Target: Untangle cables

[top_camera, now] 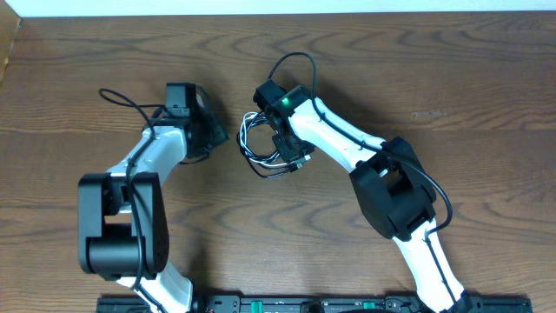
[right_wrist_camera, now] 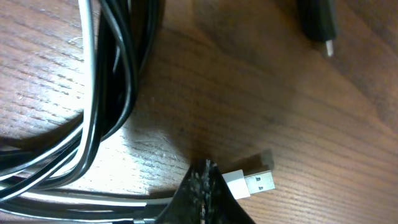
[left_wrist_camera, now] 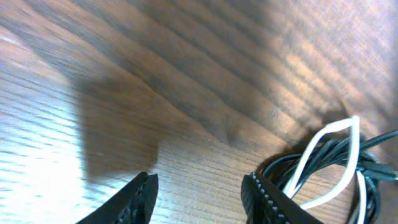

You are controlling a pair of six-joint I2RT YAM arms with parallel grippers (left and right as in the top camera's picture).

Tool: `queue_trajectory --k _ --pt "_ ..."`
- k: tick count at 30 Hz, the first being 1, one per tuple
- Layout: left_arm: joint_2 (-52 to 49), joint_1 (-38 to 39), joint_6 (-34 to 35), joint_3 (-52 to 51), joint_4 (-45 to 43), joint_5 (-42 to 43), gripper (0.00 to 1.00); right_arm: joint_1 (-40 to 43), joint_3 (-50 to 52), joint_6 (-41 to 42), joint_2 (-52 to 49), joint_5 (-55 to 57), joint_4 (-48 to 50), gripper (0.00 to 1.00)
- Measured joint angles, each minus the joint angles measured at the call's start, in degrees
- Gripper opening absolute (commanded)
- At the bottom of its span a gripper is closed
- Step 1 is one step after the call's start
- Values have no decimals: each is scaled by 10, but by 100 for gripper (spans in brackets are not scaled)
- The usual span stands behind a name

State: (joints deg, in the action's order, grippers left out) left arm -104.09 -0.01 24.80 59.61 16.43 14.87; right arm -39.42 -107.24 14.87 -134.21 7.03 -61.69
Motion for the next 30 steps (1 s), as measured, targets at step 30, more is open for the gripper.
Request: queue_trajectory --k 30 --pt "9 -94 -6 0 27 30 51 5 -111 -89 -18 -223 87 22"
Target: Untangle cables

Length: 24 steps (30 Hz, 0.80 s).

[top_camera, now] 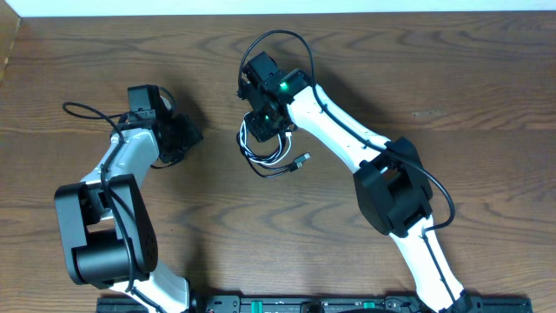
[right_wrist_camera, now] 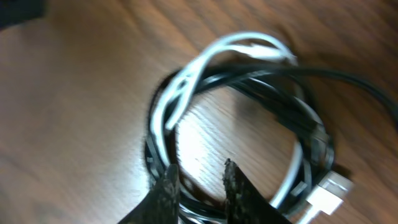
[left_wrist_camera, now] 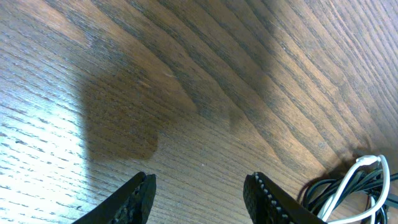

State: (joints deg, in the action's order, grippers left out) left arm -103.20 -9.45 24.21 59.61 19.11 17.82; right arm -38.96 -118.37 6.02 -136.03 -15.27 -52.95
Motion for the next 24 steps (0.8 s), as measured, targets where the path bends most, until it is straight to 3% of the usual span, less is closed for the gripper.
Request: queue_trajectory --k 12,24 --pt "0 -6 0 0 0 4 51 0 0 -2 -42 -40 40 27" --pt "0 -6 0 0 0 23 51 -2 0 41 -43 -54 92 26"
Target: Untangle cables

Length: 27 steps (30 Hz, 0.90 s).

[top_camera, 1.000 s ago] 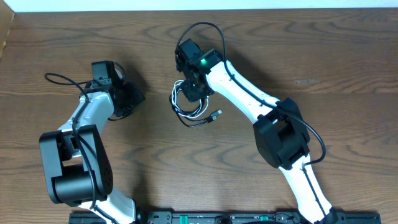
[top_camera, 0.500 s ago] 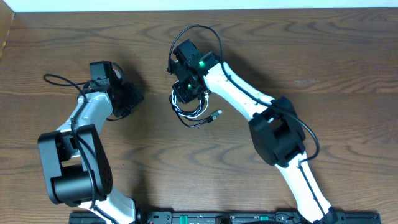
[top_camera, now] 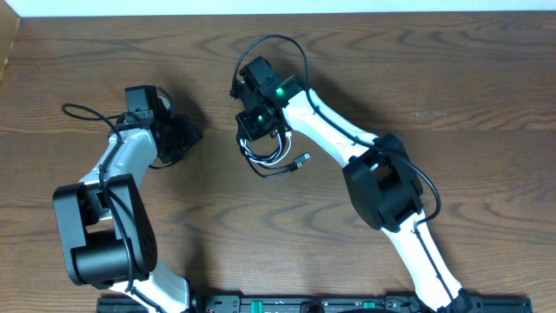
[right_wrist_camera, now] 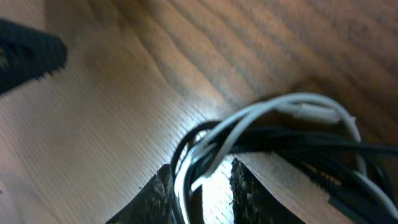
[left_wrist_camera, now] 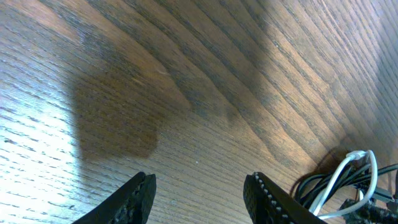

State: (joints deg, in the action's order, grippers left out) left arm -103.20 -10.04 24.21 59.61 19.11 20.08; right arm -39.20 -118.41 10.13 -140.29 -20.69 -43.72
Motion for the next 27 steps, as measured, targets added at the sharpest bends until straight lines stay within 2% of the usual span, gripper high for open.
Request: queue_trajectory --k 4,16,17,19,20,27 --pt "0 0 0 0 0 5 51 -1 0 16 -5 -4 19 19" --pt "0 0 0 0 0 13 51 -8 0 44 -16 -12 24 19" --pt "0 0 0 0 -1 13 51 -8 0 46 -17 -12 25 18" --pt "0 0 0 0 -1 13 51 -9 0 47 -18 -12 29 4" --pt "0 0 0 0 0 13 50 -10 0 47 -19 -9 30 1" --pt "0 0 -7 0 -14 40 49 -16 0 58 -19 -11 59 1"
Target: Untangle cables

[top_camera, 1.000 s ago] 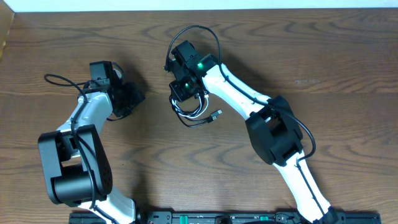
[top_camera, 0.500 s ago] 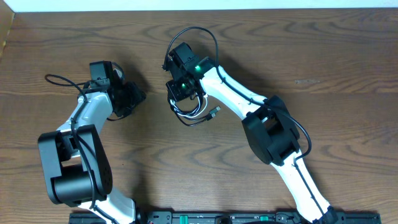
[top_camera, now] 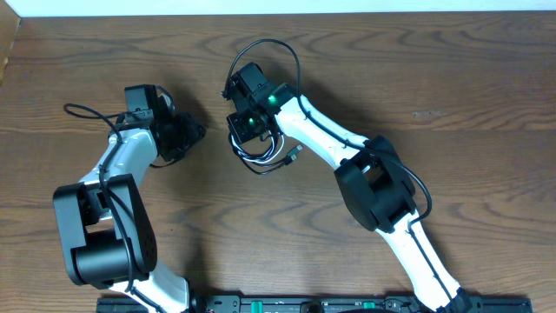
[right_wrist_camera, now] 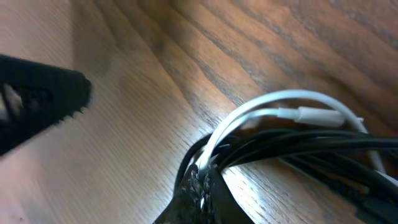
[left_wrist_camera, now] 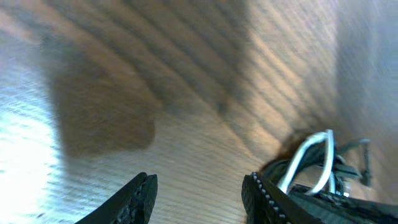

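Note:
A tangled coil of black and white cables (top_camera: 265, 152) lies on the wood table left of centre. My right gripper (top_camera: 242, 130) is at the coil's left edge. In the right wrist view this gripper (right_wrist_camera: 202, 182) is shut on the strands where the white cable (right_wrist_camera: 292, 107) and black cables (right_wrist_camera: 298, 146) meet. My left gripper (top_camera: 193, 132) is open a short way left of the coil and holds nothing. In the left wrist view the left gripper (left_wrist_camera: 199, 193) has bare wood between its fingers, and the coil (left_wrist_camera: 311, 168) lies just past the right finger (left_wrist_camera: 264, 190).
A plug end (top_camera: 294, 155) sticks out at the coil's right. The right arm's white forearm (top_camera: 326, 139) reaches across from the lower right, its own black lead (top_camera: 265, 43) looping above. A black rail (top_camera: 304, 304) runs along the table's front edge.
My right gripper was open astride the coil's left edge; now it is shut on the cables there. The coil sits slightly further left. The left wrist view has swung toward the coil.
First my left gripper stood open right beside the coil, and my right gripper was shut by the white USB plug at the coil's right. Then the left was further left and the right over the coil, slightly open. Later the right straddled the left edge; now it grips it.

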You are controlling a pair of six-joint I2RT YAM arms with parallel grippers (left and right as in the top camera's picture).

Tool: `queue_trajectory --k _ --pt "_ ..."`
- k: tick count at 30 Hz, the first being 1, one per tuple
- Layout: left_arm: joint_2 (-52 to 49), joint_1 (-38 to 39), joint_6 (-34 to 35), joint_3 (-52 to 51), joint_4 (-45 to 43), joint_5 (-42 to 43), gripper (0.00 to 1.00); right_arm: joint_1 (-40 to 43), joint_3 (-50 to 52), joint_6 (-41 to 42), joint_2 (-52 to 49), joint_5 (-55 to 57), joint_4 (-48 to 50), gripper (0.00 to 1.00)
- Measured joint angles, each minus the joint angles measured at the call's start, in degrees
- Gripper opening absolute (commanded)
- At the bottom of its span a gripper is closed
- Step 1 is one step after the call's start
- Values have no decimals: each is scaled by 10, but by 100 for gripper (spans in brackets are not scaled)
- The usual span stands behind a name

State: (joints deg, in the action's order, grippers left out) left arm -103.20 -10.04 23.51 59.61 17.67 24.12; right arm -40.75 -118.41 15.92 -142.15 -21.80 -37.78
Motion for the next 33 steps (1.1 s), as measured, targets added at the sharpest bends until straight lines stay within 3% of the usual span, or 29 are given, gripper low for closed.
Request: queue_trajectory --k 8,11,12,20,33 --pt "0 0 -22 0 -9 43 49 39 0 8 0 -105 17 2" --pt "0 0 -26 0 -9 45 49 53 0 12 0 -121 11 27" --pt "0 0 -26 0 -9 46 49 55 0 14 0 -124 9 29" --pt "0 -14 -23 0 9 35 49 36 0 18 0 -125 1 31" --pt "0 -39 -6 0 17 26 49 -31 0 17 0 19 -5 30"
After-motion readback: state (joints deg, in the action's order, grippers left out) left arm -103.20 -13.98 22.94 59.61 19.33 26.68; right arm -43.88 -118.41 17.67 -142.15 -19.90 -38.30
